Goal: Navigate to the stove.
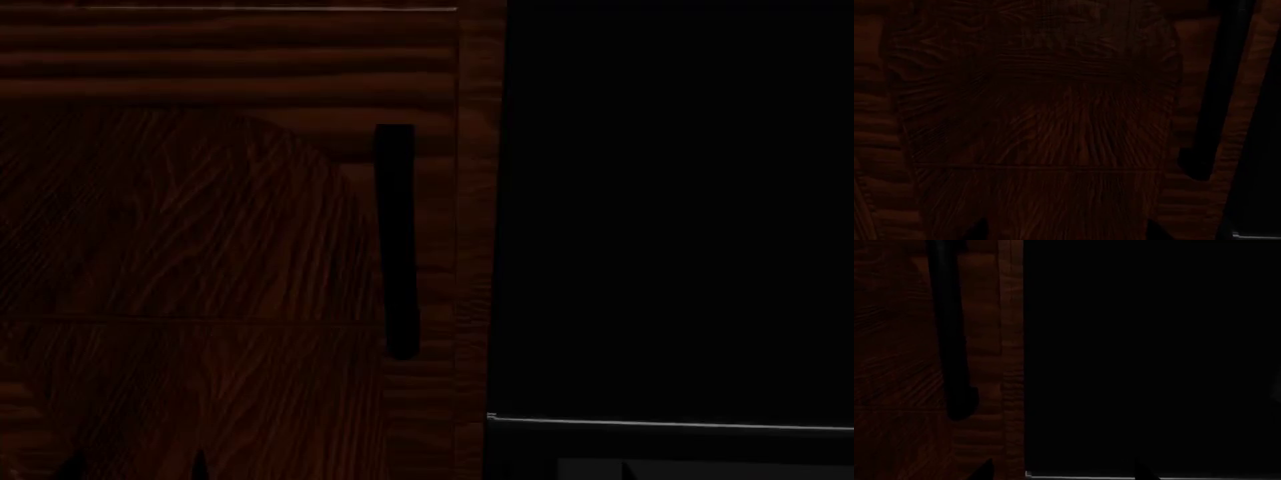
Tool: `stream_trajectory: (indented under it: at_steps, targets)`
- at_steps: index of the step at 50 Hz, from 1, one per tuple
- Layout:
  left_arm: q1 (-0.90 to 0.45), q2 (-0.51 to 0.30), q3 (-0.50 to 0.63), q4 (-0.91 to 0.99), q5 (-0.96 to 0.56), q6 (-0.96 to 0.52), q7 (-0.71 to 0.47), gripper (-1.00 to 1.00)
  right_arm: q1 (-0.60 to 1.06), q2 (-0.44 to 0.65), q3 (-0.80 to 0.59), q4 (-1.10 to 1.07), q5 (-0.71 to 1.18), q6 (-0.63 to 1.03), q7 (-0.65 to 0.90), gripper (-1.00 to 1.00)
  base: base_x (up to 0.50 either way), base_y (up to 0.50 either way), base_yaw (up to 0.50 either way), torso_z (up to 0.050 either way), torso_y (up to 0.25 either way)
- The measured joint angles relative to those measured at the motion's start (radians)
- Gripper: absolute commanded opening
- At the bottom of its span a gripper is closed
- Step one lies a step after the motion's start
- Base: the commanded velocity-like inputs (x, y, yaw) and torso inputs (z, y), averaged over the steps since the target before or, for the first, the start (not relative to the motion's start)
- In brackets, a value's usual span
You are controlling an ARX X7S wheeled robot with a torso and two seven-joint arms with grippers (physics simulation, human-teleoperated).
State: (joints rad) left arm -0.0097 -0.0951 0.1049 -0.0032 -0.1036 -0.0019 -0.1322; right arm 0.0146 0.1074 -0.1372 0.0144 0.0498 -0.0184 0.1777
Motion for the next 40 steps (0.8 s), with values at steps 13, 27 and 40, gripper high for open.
stream_trajectory:
  at_steps: [13,27,40]
  targets:
    - [-0.002,-0.012,0.014,0.000,-0.014,0.001,-0.016,1.00,-0.003,0.014,-0.007,-0.006,0.029,-0.003,0.003,1.00,-0.03,0.00,-0.15,0.000,0.000]
    - [-0.006,-0.022,0.028,-0.004,-0.026,0.000,-0.033,1.00,-0.007,0.029,-0.015,-0.018,0.050,-0.008,0.005,1.00,-0.11,0.01,-0.42,0.000,0.000]
    - [-0.009,-0.032,0.040,-0.004,-0.036,0.000,-0.045,1.00,-0.006,0.039,-0.027,-0.019,0.057,-0.009,0.013,1.00,-0.14,0.02,-0.50,0.000,0.000]
